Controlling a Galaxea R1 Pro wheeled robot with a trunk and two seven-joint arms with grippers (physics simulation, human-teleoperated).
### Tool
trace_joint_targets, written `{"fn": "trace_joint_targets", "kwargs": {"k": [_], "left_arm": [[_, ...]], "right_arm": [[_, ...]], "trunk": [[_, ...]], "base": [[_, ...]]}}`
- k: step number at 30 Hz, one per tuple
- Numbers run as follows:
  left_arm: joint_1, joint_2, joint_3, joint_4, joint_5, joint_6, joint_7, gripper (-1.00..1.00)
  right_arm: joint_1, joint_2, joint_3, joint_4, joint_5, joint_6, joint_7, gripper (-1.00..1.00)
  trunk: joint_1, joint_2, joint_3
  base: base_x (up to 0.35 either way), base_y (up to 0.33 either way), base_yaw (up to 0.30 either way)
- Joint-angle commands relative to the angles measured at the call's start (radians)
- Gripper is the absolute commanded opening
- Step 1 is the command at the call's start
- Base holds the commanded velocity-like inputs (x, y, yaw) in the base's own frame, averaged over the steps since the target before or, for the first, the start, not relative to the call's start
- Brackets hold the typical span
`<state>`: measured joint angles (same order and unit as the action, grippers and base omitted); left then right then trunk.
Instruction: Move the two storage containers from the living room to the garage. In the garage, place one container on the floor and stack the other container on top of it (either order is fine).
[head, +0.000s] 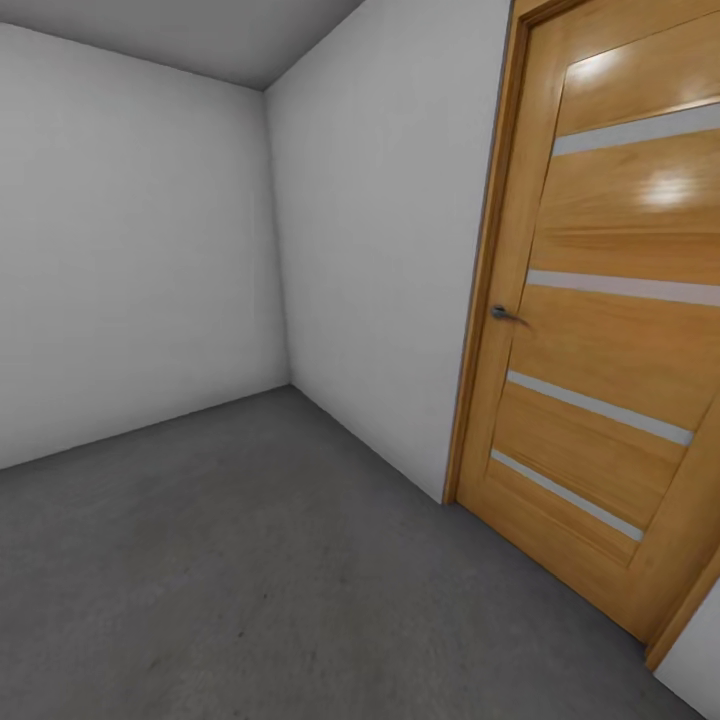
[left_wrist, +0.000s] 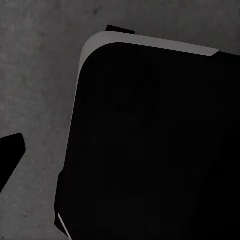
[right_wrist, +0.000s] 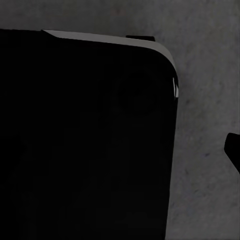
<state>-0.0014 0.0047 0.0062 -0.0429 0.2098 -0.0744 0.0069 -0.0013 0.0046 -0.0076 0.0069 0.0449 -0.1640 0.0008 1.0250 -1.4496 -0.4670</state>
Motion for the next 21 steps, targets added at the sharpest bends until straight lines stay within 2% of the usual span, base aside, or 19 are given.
{"fn": "trace_joint_targets", "kwargs": {"k": [1, 11, 21], "left_arm": [[0.0, 0.0, 0.0, 0.0, 0.005, -0.002, 0.001, 1.0], [0.0, 0.0, 0.0, 0.0, 0.005, -0.002, 0.0, 1.0], [0.0, 0.0, 0.0, 0.0, 0.005, -0.002, 0.0, 1.0]], "right_arm": [[0.0, 0.0, -0.001, 0.001, 0.005, -0.004, 0.0, 1.0], [0.0, 0.0, -0.003, 0.001, 0.005, -0.005, -0.001, 1.0], [0.0, 0.001, -0.003, 0.001, 0.003, -0.003, -0.002, 1.0]], "trunk": [[0.0, 0.0, -0.001], [0.0, 0.0, -0.001], [0.0, 0.0, -0.001]], "base": [[0.001, 0.0, 0.0], [0.0, 0.0, -0.009], [0.002, 0.0, -0.244]]}}
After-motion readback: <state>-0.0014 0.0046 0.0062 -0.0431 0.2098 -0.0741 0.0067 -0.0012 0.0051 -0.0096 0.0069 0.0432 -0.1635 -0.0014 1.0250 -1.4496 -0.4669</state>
